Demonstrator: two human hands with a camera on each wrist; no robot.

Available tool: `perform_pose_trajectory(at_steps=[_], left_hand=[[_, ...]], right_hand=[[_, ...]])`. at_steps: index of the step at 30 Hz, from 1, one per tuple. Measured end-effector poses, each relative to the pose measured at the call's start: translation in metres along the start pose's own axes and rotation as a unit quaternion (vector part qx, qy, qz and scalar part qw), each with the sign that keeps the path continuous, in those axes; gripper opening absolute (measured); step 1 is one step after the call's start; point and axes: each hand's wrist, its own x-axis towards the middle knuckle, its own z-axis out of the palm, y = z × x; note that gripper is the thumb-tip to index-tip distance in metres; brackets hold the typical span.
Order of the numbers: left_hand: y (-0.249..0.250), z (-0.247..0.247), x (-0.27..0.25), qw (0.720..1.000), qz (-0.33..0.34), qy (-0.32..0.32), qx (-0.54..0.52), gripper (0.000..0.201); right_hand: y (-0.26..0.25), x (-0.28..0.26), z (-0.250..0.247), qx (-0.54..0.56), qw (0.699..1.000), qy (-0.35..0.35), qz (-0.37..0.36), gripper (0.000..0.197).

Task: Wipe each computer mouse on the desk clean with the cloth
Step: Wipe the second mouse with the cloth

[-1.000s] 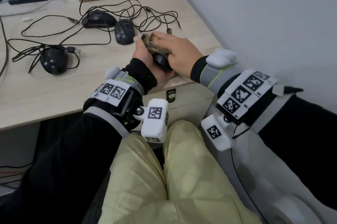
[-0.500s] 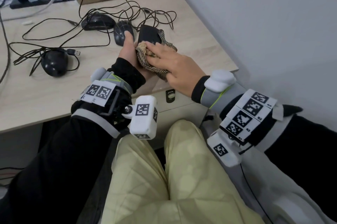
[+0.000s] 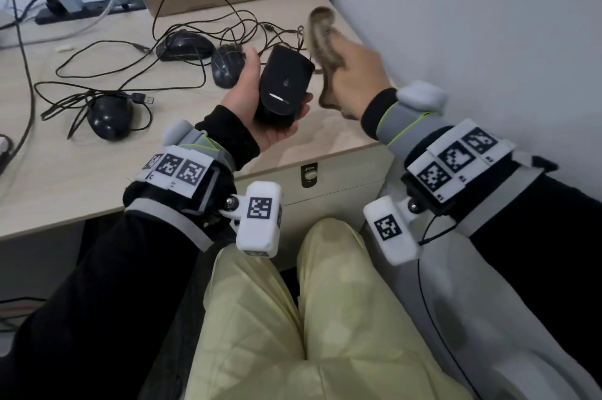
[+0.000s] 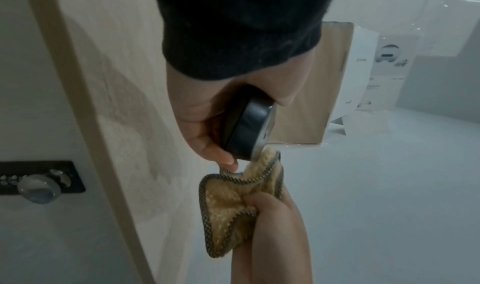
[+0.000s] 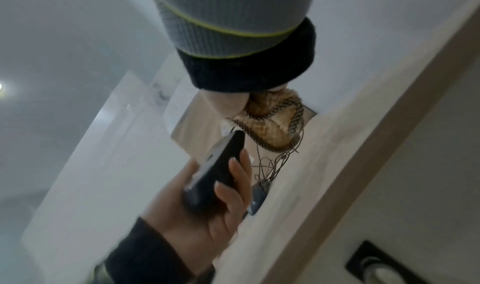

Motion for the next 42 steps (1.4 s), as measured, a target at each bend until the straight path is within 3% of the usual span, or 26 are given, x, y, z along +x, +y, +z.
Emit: perform_pose_trajectory(at_steps=[3, 8, 12, 15, 18, 21, 24, 27, 29, 31, 33, 36, 39, 42], left_hand=[[0.004, -0.001, -0.002, 0.999, -0.010, 0.026, 0.037, 0.077], [0.013, 0.000, -0.009, 0.990, -0.015, 0.017, 0.137, 0.075], [0.019, 0.009, -0.013, 0.999, 0.024, 0.008, 0.036, 0.068], [0.020, 0.015, -0.011, 0.996, 0.051, -0.033, -0.058, 0.068], [0.023, 0.018, -0.011, 0.995, 0.061, -0.035, -0.077, 0.079], [0.025, 0.019, -0.010, 0.994, 0.073, -0.023, -0.078, 0.078], [0.024, 0.021, -0.008, 0.994, 0.072, -0.021, -0.074, 0.070], [0.024, 0.022, -0.006, 0.998, 0.054, 0.004, -0.037, 0.049], [0.026, 0.020, -0.006, 0.995, 0.057, 0.047, 0.072, 0.040], [0.027, 0.018, -0.010, 0.972, 0.064, 0.075, 0.211, 0.034], [0.029, 0.016, -0.013, 0.946, 0.072, 0.061, 0.311, 0.030], [0.036, 0.008, -0.018, 0.923, 0.097, 0.008, 0.371, 0.031], [0.042, 0.002, -0.022, 0.908, 0.130, -0.038, 0.396, 0.023], [0.042, -0.003, -0.025, 0.905, 0.147, -0.038, 0.396, 0.022]], right_hand=[[0.004, 0.004, -0.013, 0.052, 0.998, 0.038, 0.000, 0.075], [-0.005, 0.003, -0.022, 0.036, 0.989, -0.091, -0.109, 0.074], [-0.016, -0.009, -0.014, 0.048, 0.984, -0.121, -0.123, 0.080], [-0.019, -0.021, 0.005, -0.009, 0.970, -0.142, -0.197, 0.072], [-0.019, -0.020, 0.015, -0.053, 0.955, -0.107, -0.271, 0.071], [-0.013, -0.019, 0.011, -0.088, 0.949, -0.051, -0.300, 0.060], [-0.006, -0.027, 0.008, -0.118, 0.947, -0.002, -0.298, 0.052], [0.001, -0.033, 0.003, -0.022, 0.972, 0.007, -0.234, 0.052], [0.004, -0.031, -0.004, 0.023, 0.983, 0.039, -0.176, 0.055], [0.004, -0.026, -0.011, 0.014, 0.985, 0.064, -0.158, 0.057], [0.003, -0.020, -0.019, -0.030, 0.984, 0.035, -0.169, 0.063], [-0.002, -0.013, -0.023, -0.062, 0.982, -0.054, -0.169, 0.069], [-0.003, -0.009, -0.026, -0.056, 0.981, -0.103, -0.155, 0.060], [-0.001, -0.006, -0.024, -0.089, 0.982, -0.100, -0.136, 0.043]])
